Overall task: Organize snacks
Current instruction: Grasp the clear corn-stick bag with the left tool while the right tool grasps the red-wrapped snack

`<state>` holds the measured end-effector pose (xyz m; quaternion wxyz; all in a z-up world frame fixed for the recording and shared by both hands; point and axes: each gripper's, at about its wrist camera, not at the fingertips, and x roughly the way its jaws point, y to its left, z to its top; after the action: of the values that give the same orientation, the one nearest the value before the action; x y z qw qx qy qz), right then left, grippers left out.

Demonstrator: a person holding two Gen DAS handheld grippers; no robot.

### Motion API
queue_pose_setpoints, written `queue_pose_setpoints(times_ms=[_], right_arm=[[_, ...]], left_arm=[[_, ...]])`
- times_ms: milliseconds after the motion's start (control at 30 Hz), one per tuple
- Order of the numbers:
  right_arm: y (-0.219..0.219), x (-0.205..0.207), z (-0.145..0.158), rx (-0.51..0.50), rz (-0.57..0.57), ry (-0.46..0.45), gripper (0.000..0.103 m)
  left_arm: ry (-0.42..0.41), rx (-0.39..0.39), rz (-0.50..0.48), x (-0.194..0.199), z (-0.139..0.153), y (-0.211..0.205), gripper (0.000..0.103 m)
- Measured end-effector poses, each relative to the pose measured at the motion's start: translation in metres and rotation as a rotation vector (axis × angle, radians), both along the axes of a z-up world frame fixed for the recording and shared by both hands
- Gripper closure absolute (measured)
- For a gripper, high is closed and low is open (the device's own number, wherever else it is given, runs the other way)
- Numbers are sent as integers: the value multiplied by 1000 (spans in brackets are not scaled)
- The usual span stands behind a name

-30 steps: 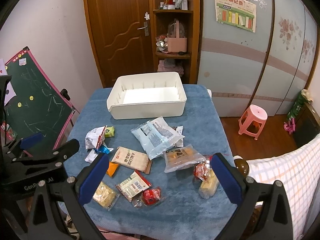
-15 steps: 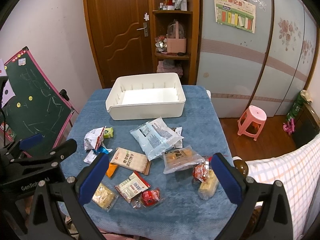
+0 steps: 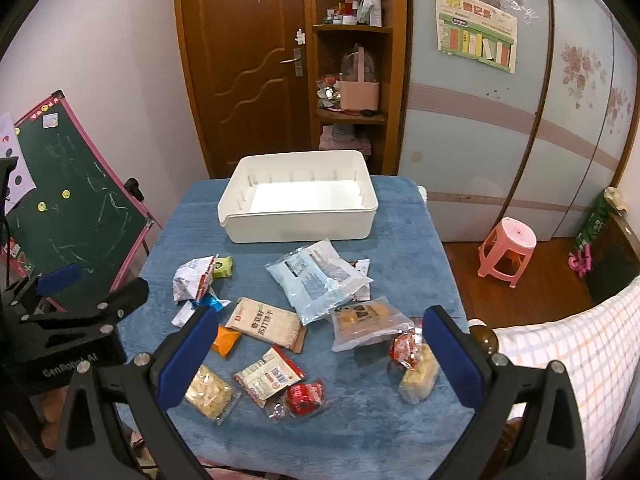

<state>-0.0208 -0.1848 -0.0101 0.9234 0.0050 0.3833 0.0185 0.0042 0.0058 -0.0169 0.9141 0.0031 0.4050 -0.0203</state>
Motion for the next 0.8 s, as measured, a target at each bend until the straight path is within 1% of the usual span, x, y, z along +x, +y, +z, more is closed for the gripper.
queue_pose_setpoints(times_ms=[200, 300, 467, 567, 633, 700, 800], right_arm=[[5, -3, 0, -4, 21, -11, 1], [7, -2, -2, 2, 34, -4, 1], [6, 5, -16, -38, 25, 14, 1], [0, 8, -28, -41, 19, 29, 1], [-3, 11, -39, -56, 11, 43, 1], [-8, 15, -57, -68, 8, 81, 1], [-10, 22, -90, -96, 19, 162, 1]], left_arm=[[3, -40, -42, -2, -3, 0, 2], [10, -39, -45, -1, -6, 0, 2], [-14, -3, -30, -4, -11, 8, 2], [-15, 34, -23, -2, -24, 19, 2], [8, 51, -21, 1, -36, 28, 2], [59, 59, -41, 6, -57, 36, 2], [175, 68, -88, 12, -93, 43, 2]])
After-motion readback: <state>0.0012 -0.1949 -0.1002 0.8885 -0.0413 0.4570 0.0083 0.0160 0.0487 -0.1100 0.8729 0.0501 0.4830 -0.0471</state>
